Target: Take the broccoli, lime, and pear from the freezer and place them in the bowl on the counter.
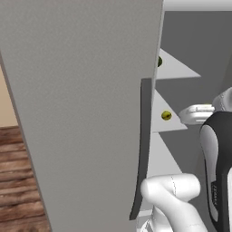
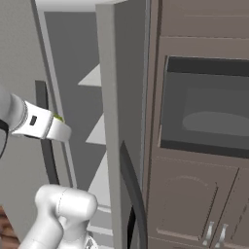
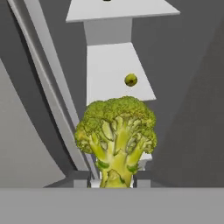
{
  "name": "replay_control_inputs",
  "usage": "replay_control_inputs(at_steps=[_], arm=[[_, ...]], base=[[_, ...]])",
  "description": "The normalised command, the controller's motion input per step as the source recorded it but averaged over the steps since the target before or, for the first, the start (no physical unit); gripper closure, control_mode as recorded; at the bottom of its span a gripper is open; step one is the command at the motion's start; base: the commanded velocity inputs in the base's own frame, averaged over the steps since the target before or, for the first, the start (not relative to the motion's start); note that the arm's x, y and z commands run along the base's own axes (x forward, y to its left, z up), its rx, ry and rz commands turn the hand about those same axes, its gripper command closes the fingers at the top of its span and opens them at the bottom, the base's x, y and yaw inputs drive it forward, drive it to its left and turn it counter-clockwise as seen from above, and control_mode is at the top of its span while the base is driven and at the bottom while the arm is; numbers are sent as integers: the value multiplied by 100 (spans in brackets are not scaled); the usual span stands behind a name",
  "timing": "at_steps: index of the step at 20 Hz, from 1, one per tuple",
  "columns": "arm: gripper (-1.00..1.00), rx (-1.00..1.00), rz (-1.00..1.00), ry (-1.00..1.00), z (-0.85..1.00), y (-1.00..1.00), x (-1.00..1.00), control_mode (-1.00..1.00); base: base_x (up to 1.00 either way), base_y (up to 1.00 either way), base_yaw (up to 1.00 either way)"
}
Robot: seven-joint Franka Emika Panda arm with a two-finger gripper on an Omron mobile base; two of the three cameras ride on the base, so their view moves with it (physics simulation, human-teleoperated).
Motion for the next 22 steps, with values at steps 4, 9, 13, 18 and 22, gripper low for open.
replay_control_inputs(at_steps=[4, 9, 13, 18, 22], arm=[[100, 0, 0, 0, 0, 0, 0, 100], [100, 0, 0, 0, 0, 0, 0, 100], [100, 0, 0, 0, 0, 0, 0, 100], [100, 0, 0, 0, 0, 0, 0, 100], [100, 0, 0, 0, 0, 0, 0, 100]], base=[[-100, 18, 8], [-100, 26, 15], [-100, 44, 22], [-74, 62, 39], [-20, 58, 84]])
